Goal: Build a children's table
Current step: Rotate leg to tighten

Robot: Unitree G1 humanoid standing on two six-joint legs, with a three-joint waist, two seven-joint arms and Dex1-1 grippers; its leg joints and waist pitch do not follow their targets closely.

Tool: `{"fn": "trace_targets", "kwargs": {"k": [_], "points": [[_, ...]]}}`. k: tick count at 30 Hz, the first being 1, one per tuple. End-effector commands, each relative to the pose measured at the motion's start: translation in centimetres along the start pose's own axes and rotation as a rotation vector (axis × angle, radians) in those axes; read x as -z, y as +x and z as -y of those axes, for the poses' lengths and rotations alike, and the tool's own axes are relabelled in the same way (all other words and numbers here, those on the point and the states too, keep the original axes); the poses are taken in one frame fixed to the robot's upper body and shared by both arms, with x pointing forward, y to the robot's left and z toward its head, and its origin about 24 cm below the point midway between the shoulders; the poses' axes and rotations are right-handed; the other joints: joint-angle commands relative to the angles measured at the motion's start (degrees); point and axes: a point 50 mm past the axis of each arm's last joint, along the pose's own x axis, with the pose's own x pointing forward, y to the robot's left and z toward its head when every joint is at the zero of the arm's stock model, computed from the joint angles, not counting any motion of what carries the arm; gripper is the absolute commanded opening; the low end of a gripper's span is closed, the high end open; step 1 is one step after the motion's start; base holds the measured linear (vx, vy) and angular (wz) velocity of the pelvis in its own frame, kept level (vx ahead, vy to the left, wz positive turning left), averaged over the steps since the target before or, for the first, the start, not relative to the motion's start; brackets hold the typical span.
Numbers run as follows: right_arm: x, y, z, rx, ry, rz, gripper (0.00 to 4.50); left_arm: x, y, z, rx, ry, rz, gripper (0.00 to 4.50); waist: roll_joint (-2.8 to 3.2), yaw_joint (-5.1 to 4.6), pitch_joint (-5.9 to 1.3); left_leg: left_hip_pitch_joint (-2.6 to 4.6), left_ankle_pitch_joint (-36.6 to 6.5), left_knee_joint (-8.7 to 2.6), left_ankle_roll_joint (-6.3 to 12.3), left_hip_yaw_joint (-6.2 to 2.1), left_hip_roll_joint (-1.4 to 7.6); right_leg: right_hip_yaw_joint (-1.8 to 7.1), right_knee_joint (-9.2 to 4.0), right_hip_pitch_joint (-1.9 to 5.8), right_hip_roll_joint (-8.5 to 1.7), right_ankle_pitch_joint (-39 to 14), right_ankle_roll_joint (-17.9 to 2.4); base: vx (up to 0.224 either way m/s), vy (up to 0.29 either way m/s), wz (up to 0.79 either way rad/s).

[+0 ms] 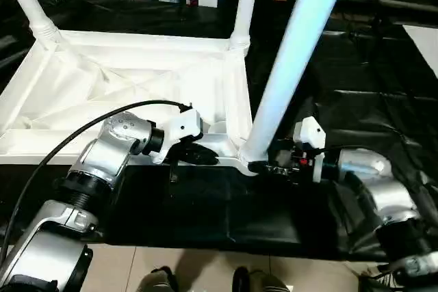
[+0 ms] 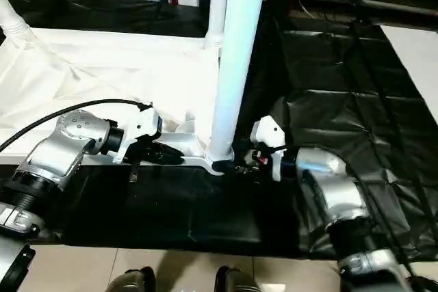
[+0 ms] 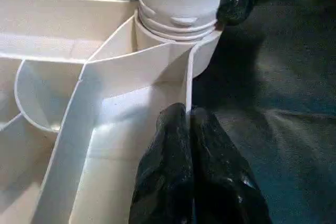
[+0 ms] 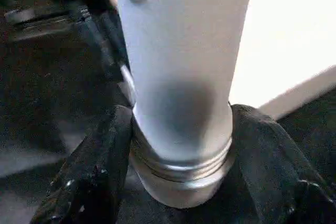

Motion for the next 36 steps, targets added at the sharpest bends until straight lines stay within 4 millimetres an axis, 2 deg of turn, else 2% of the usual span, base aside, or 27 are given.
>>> {"fn": "trace_targets", "kwargs": {"k": [1,2,3,4,5,6,8,9,10,11,12,13,14,16,19,20,21,23,24,26,28,31,35,36], "points": [[1.5,0.6,-0.1,0.158,0.024,-0.05,2.61,0.6,1.9,0.4,-0.017,-0.053,-0.007,0.0,0.06,0.18,-3.63,0.82,-6.9,-3.43,5.05,-1.37,3.34,3.1,-4.41,2.94,-5.26,-9.2,-15.7,0.0,0.0,0.0],[2.0,1.3,-0.1,0.31,0.09,-0.029,2.61,0.4,2.7,0.1,-0.066,-0.071,0.005,0.0,0.16,-0.08,-3.46,0.54,-9.0,-3.68,3.76,-1.53,3.33,3.21,-4.72,2.83,-5.43,-13.0,-14.4,0.0,0.0,0.0],[2.5,1.9,-0.2,0.432,0.148,-0.022,2.61,0.2,3.5,-0.1,-0.106,-0.088,0.014,0.0,0.2,0.02,-3.51,0.68,-9.5,-3.82,2.76,-1.73,3.3,3.07,-4.93,3.0,-5.46,-15.0,-13.6,0.0,0.0,0.0],[2.5,1.9,-0.2,0.432,0.148,-0.022,2.61,0.2,3.5,-0.1,-0.106,-0.088,0.014,0.0,0.09,-0.09,-3.52,0.78,-10.4,-4.04,1.32,-1.84,3.27,3.09,-5.19,2.81,-5.43,-17.9,-12.3,0.0,0.0,0.0],[3.1,2.6,-0.3,0.539,0.189,-0.036,2.61,0.0,4.5,-0.2,-0.147,-0.1,0.016,0.0,0.24,-0.23,-3.52,0.58,-10.6,-4.08,0.88,-1.87,3.14,3.12,-5.14,2.72,-5.34,-18.5,-11.8,0.0,0.0,0.0],[3.3,3.0,-0.4,0.59,0.205,-0.048,2.61,-0.1,5.0,-0.3,-0.168,-0.104,0.015,0.0,0.18,-0.19,-3.37,0.91,-11.2,-4.19,0.43,-1.82,3.16,3.2,-5.55,2.38,-5.34,-19.5,-11.0,0.0,0.0,0.0],[3.5,3.7,-0.6,0.637,0.205,-0.068,2.61,-0.2,5.8,-0.3,-0.192,-0.116,0.014,0.0,0.33,-0.05,-3.28,1.06,-12.1,-4.12,0.97,-1.67,3.08,3.47,-5.76,2.14,-5.31,-19.5,-10.5,0.0,0.0,0.0],[3.4,5.3,-1.0,0.675,0.182,-0.102,2.61,-0.4,7.1,-0.4,-0.247,-0.142,0.003,0.0,0.29,-0.08,-3.14,1.06,-12.4,-4.16,1.05,-1.61,3.0,3.45,-5.84,1.97,-5.17,-19.6,-10.3,0.0,0.0,0.0],[3.4,5.5,-1.0,0.679,0.179,-0.106,2.61,-0.5,7.2,-0.4,-0.252,-0.144,0.001,0.0,0.23,-0.23,-2.94,1.17,-13.9,-4.28,0.52,-1.72,2.79,3.39,-6.12,1.81,-5.14,-22.4,-9.7,0.0,0.0,0.0],[2.9,6.6,-1.4,0.668,0.17,-0.102,2.61,-0.6,7.9,-0.6,-0.298,-0.151,-0.012,0.0,-0.32,-0.31,-2.91,0.88,-14.2,-4.34,0.5,-1.86,2.6,3.39,-6.27,2.1,-5.2,-25.0,-8.5,0.0,0.0,0.0],[2.9,6.6,-1.4,0.668,0.17,-0.102,2.61,-0.6,7.9,-0.6,-0.298,-0.151,-0.012,0.0,-0.17,-0.14,-2.93,0.91,-14.1,-4.36,0.62,-1.96,2.64,3.44,-6.33,2.15,-5.34,-25.7,-7.8,0.0,0.0,0.0],[2.6,7.0,-1.5,0.657,0.155,-0.096,2.61,-0.7,8.1,-0.6,-0.305,-0.15,-0.014,0.0,0.04,-0.04,-2.86,1.26,-14.8,-4.37,1.08,-1.85,2.75,3.56,-6.6,1.66,-5.31,-26.5,-7.1,0.0,0.0,0.0],[2.2,7.7,-1.8,0.651,0.129,-0.089,2.61,-0.9,8.4,-0.6,-0.318,-0.14,-0.018,0.0,-0.18,-0.13,-2.82,1.22,-15.0,-4.41,1.31,-1.83,2.71,3.55,-6.67,1.65,-5.23,-26.7,-6.9,0.0,0.0,0.0],[1.9,8.0,-2.0,0.63,0.118,-0.068,2.61,-1.0,8.5,-0.6,-0.313,-0.131,-0.02,0.0,-0.11,-0.02,-2.95,1.09,-14.6,-4.59,1.66,-1.95,2.71,3.55,-6.76,1.84,-5.33,-26.8,-6.1,0.0,0.0,0.0],[1.1,8.0,-2.3,0.588,0.145,0.017,2.61,-1.0,8.4,-0.5,-0.296,-0.11,-0.019,0.0,-0.08,0.01,-3.15,0.92,-12.9,-4.71,2.56,-1.93,2.89,3.43,-6.34,2.07,-5.25,-22.0,-7.0,0.0,0.0,0.0],[1.0,7.8,-2.2,0.59,0.153,0.036,2.92,-1.0,8.3,-0.5,-0.291,-0.104,-0.021,0.0,0.0,0.1,-3.12,0.99,-12.5,-4.72,2.93,-1.83,2.96,3.45,-6.3,1.98,-5.22,-20.4,-7.5,0.0,0.0,0.0],[0.8,7.7,-2.1,0.588,0.159,0.048,2.92,-0.9,8.2,-0.6,-0.291,-0.101,-0.022,0.0,0.01,0.07,-3.12,1.08,-12.7,-4.71,3.06,-1.77,2.97,3.45,-6.29,1.89,-5.16,-20.0,-7.8,0.0,0.0,0.0],[0.8,7.0,-1.5,0.608,0.181,0.061,2.92,-0.7,7.8,-0.6,-0.28,-0.091,-0.022,0.0,0.0,0.1,-2.93,1.02,-13.7,-4.78,3.3,-1.77,2.92,3.48,-6.45,1.98,-5.2,-20.8,-8.2,0.0,0.0,0.0],[0.8,6.4,-1.2,0.609,0.178,0.059,3.31,-0.6,7.5,-0.7,-0.271,-0.082,-0.021,0.0,-0.06,0.05,-2.93,0.76,-13.6,-4.89,3.27,-1.91,2.97,3.46,-6.42,2.14,-5.32,-21.4,-8.0,0.0,0.0,0.0],[0.9,5.6,-0.8,0.603,0.187,0.062,3.36,-0.4,7.2,-0.6,-0.26,-0.075,-0.021,0.0,-0.11,0.01,-2.9,0.82,-13.9,-4.94,3.34,-1.94,3.02,3.44,-6.63,2.12,-5.41,-23.1,-7.7,0.0,0.0,0.0],[0.9,5.2,-0.6,0.593,0.191,0.064,3.61,-0.4,7.0,-0.6,-0.25,-0.068,-0.02,0.0,-0.25,0.07,-2.9,0.64,-13.3,-4.91,3.68,-1.97,3.03,3.52,-6.68,2.23,-5.57,-23.9,-7.4,0.0,0.0,0.0],[0.8,3.2,0.0,0.479,0.177,0.073,3.61,-0.3,6.0,-0.5,-0.215,-0.047,-0.014,0.0,-0.28,0.18,-2.9,0.62,-12.0,-4.79,4.34,-1.84,3.1,3.49,-6.57,2.29,-5.45,-22.3,-7.6,0.0,0.0,0.0],[0.6,0.7,0.7,0.33,0.143,0.073,3.61,-0.3,4.9,0.0,-0.124,-0.018,0.006,0.0,-0.03,0.2,-3.36,0.27,-7.2,-4.27,6.46,-1.61,3.16,3.25,-5.5,2.82,-5.22,-11.9,-10.9,0.0,0.0,0.0],[0.4,0.1,0.7,0.274,0.123,0.067,3.61,-0.3,4.6,0.3,-0.085,-0.008,0.018,0.0,0.02,0.25,-3.85,-0.05,-2.9,-3.7,8.27,-1.53,3.09,3.21,-4.4,3.31,-5.05,-3.4,-12.7,0.0,0.0,0.0]]}}
